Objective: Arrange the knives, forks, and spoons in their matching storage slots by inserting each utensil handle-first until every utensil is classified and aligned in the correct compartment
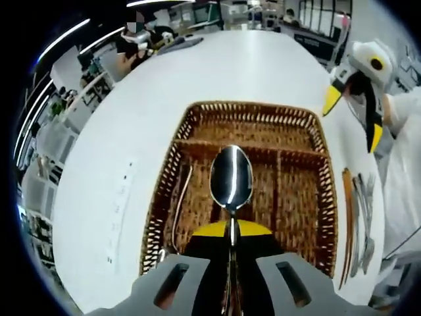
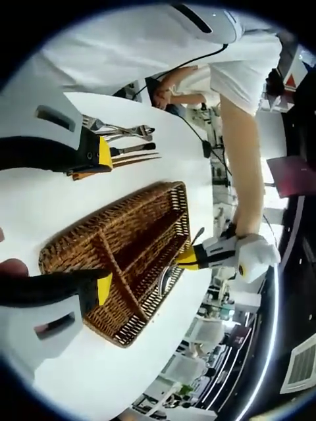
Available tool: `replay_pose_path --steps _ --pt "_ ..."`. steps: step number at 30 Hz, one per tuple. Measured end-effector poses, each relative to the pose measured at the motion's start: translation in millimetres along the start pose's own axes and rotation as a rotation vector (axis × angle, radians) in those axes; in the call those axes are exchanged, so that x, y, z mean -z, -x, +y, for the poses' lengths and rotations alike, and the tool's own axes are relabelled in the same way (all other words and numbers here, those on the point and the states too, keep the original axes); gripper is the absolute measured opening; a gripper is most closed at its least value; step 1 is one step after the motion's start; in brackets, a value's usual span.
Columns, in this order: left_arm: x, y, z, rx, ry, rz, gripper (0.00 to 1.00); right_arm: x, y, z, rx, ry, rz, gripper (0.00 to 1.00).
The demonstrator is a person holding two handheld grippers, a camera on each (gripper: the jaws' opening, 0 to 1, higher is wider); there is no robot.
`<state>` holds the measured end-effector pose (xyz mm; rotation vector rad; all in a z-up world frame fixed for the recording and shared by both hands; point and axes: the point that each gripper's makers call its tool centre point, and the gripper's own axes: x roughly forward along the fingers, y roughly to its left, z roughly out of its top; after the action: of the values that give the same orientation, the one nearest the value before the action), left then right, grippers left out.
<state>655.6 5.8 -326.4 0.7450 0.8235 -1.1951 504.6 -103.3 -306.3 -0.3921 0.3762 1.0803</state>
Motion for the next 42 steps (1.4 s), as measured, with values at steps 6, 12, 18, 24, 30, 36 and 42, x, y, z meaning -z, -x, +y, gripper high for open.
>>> replay_pose_path --steps 6,12,18,24,30,36,42 --pt "-3.3 -12.3 16.6 0.006 0.020 -0.004 0.01 4.7 4.2 -6.0 0.010 -0.011 0.004 0.61" --pt "-2.9 -24.7 27.2 0.016 0.044 -0.002 0.01 9.9 4.3 -10.1 0.014 -0.021 0.009 0.61" --pt "0.7 -33.4 37.1 0.018 0.063 -0.004 0.01 14.6 2.6 -13.6 0.013 -0.032 0.012 0.61" --pt "4.2 -41.1 47.8 0.016 0.093 -0.017 0.01 17.2 3.9 -15.5 0.017 -0.038 0.013 0.61" --pt "5.5 -50.0 52.5 0.010 0.081 -0.009 0.01 20.9 5.3 -15.5 0.018 -0.043 0.016 0.61" --pt "6.6 -54.5 52.7 0.007 0.054 0.001 0.01 22.2 6.7 -15.6 0.019 -0.045 0.017 0.61" --pt "6.1 -56.2 55.8 0.001 0.039 0.000 0.02 24.7 7.1 -16.2 0.023 -0.052 0.020 0.61"
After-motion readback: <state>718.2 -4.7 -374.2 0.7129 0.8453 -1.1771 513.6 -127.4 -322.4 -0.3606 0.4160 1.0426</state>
